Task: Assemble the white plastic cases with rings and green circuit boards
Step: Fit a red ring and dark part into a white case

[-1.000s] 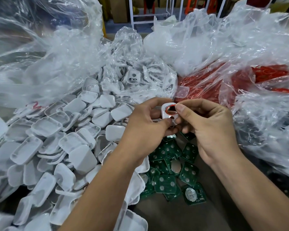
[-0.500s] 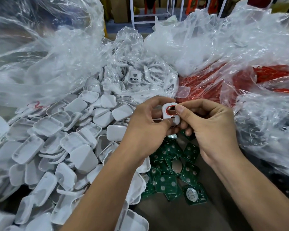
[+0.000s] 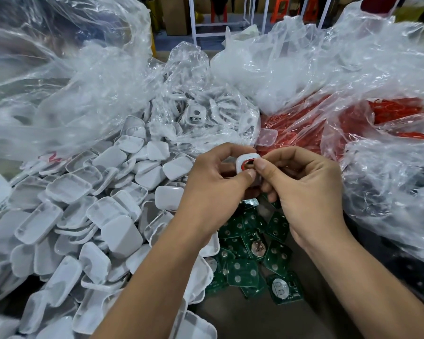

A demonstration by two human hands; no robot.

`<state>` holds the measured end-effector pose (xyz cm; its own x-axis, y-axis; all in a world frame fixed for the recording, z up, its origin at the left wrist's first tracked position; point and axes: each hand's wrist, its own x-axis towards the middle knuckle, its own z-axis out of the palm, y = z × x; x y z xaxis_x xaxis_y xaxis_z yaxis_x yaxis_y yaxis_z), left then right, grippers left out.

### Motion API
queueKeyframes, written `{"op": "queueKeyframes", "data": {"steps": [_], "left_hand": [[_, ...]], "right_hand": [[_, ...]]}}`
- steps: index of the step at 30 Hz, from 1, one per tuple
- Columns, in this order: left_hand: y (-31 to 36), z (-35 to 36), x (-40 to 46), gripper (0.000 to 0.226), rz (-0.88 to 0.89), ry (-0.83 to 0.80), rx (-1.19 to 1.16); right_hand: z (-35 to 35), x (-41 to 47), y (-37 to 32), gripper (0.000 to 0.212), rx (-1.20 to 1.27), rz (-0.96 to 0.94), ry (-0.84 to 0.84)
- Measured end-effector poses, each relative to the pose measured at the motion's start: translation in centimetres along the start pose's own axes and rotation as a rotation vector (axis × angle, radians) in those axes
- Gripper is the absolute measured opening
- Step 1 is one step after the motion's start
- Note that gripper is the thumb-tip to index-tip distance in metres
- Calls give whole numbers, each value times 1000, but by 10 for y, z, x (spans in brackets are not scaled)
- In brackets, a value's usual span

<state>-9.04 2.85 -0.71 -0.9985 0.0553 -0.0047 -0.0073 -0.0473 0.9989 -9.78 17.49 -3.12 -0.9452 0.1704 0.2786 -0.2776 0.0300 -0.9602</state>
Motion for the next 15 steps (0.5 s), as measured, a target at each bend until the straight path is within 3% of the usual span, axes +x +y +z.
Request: {"op": "queueKeyframes", "data": {"steps": [6, 15], "left_hand": [[-2, 0, -1, 18, -21, -11, -6], [-3, 4, -1, 23, 32, 14, 67]], "right_hand": [[1, 0, 1, 10, -24, -33, -8], [-5, 6, 0, 10, 102, 93, -50]]}}
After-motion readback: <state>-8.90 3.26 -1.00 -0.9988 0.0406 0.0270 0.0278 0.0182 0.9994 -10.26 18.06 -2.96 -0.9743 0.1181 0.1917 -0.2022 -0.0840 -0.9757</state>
